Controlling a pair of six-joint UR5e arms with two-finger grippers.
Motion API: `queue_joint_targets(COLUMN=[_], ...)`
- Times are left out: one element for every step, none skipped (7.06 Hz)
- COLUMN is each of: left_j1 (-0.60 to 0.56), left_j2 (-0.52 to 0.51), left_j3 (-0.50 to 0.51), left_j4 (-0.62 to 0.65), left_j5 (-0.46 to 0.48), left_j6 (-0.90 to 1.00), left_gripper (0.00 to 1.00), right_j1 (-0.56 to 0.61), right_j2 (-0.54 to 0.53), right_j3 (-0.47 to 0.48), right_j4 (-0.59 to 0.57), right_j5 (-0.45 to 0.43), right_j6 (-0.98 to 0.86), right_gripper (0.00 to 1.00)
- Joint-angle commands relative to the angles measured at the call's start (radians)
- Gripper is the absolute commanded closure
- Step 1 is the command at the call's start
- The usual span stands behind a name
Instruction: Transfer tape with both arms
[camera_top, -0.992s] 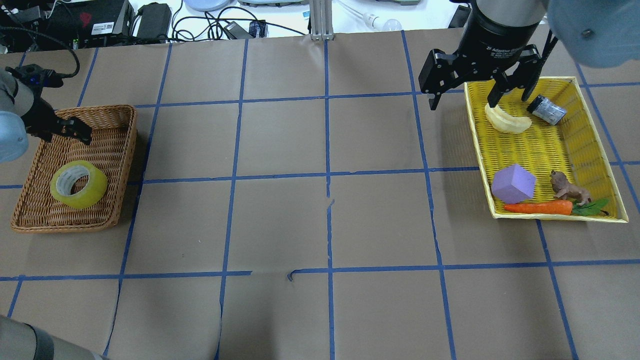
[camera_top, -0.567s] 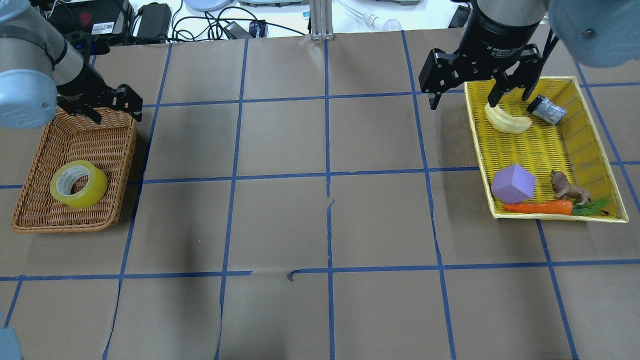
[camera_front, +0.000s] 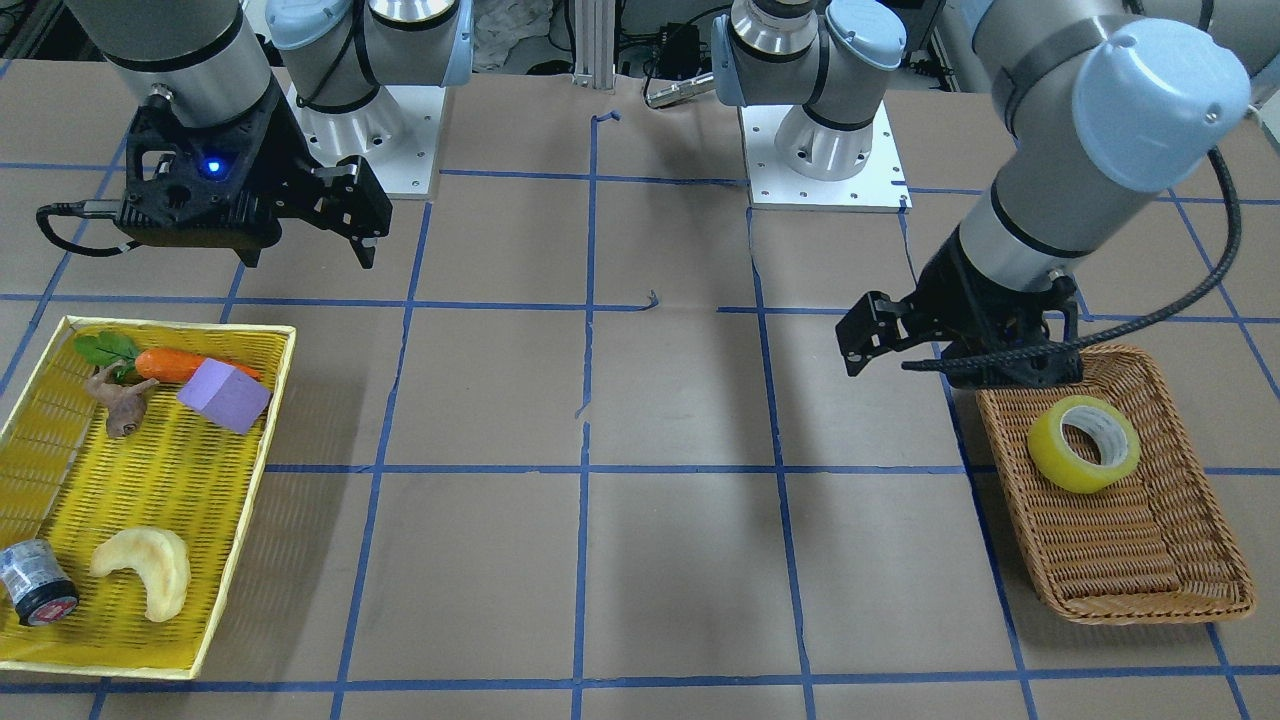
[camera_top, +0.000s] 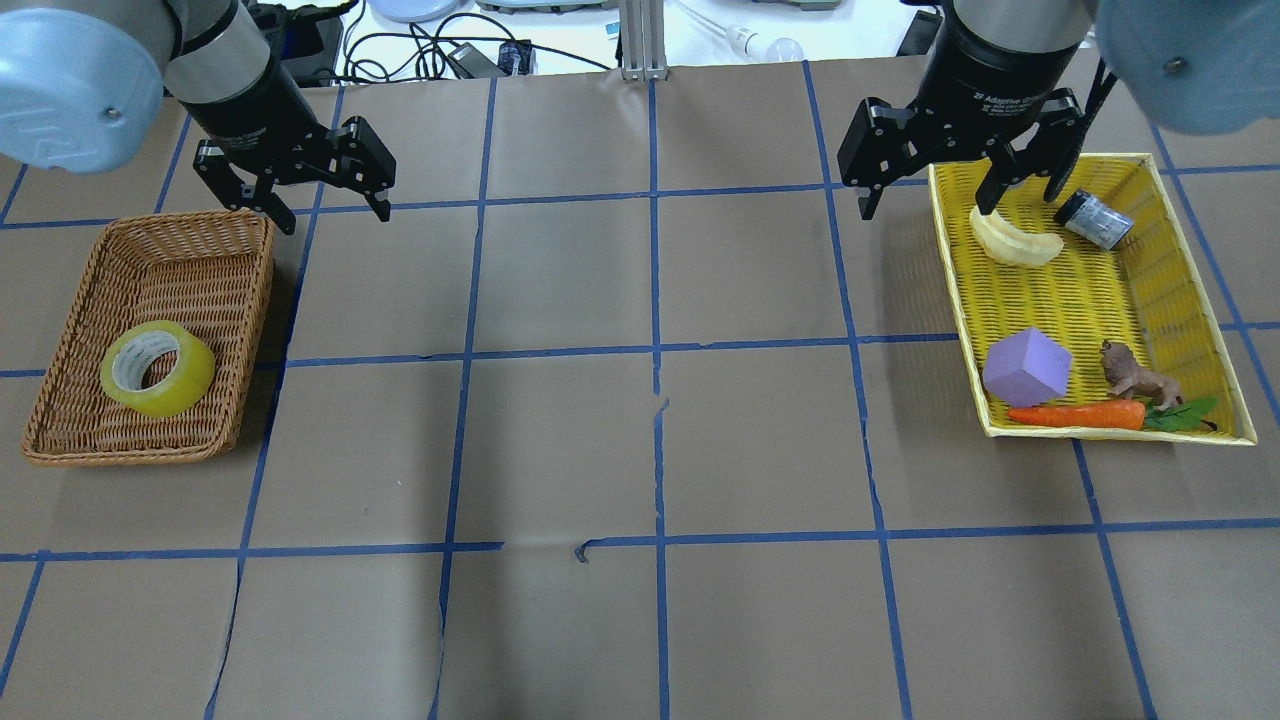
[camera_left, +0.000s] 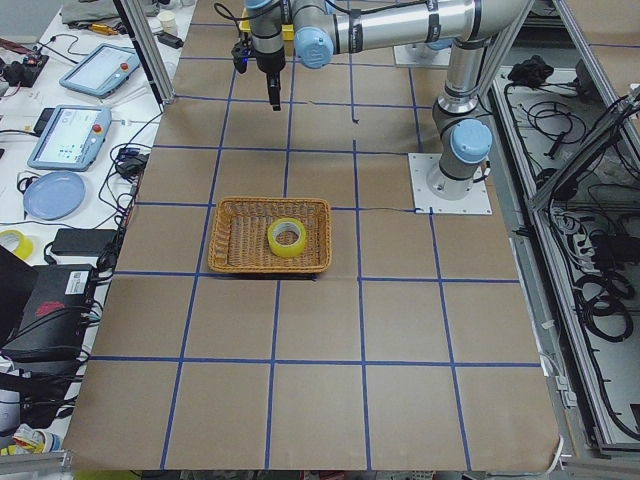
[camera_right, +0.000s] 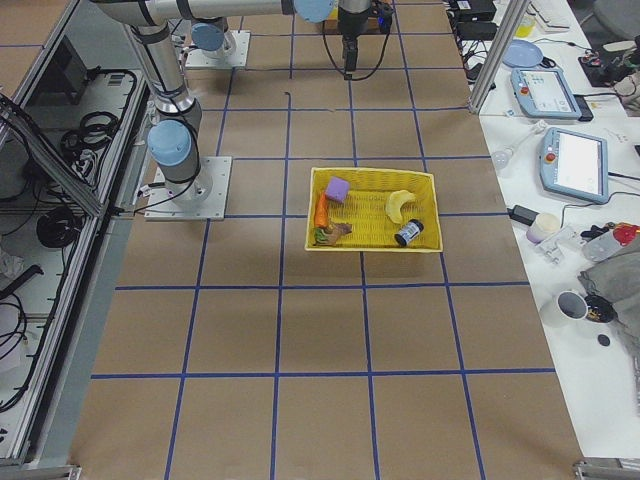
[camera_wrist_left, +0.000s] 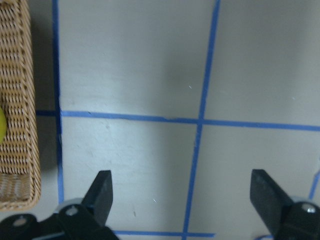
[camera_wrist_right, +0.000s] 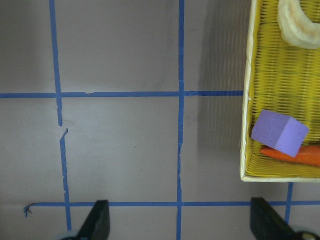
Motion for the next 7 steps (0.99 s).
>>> queue_joint_targets(left_j1=[-0.098, -0.111, -0.114, -0.114, -0.116, -0.117, -0.117], left_j2=[0.027, 0.036, 0.041, 0.042, 0.044, 0.045, 0.048], left_j3=[0.008, 0.008, 0.006, 0.003, -0.002, -0.005, -0.008], left_j4=[-0.031, -0.031, -0.031, -0.031, -0.031, -0.032, -0.035], left_j5=[0.015, 0.025, 0.030, 0.030, 0.028, 0.025, 0.025], left_j6=[-0.044, -0.044, -0.043, -0.035, -0.034, -0.034, -0.034], left_gripper=[0.03, 0.03, 0.03, 0.03, 0.03, 0.03, 0.03], right_j1=[-0.002, -0.002, -0.002, -0.002, 0.000, 0.000, -0.002], right_j2=[0.001, 0.001, -0.001, 0.001, 0.001, 0.001, 0.001], right_j3=[0.000, 0.002, 0.002, 0.002, 0.002, 0.000, -0.003], right_j4=[0.000, 0.003, 0.003, 0.003, 0.003, -0.003, -0.003], right_j5=[-0.002, -0.002, -0.002, -0.002, -0.002, 0.000, -0.002], right_j6=[0.000, 0.000, 0.000, 0.000, 0.000, 0.000, 0.000], right_gripper=[0.00, 0.00, 0.00, 0.00, 0.00, 0.00, 0.00])
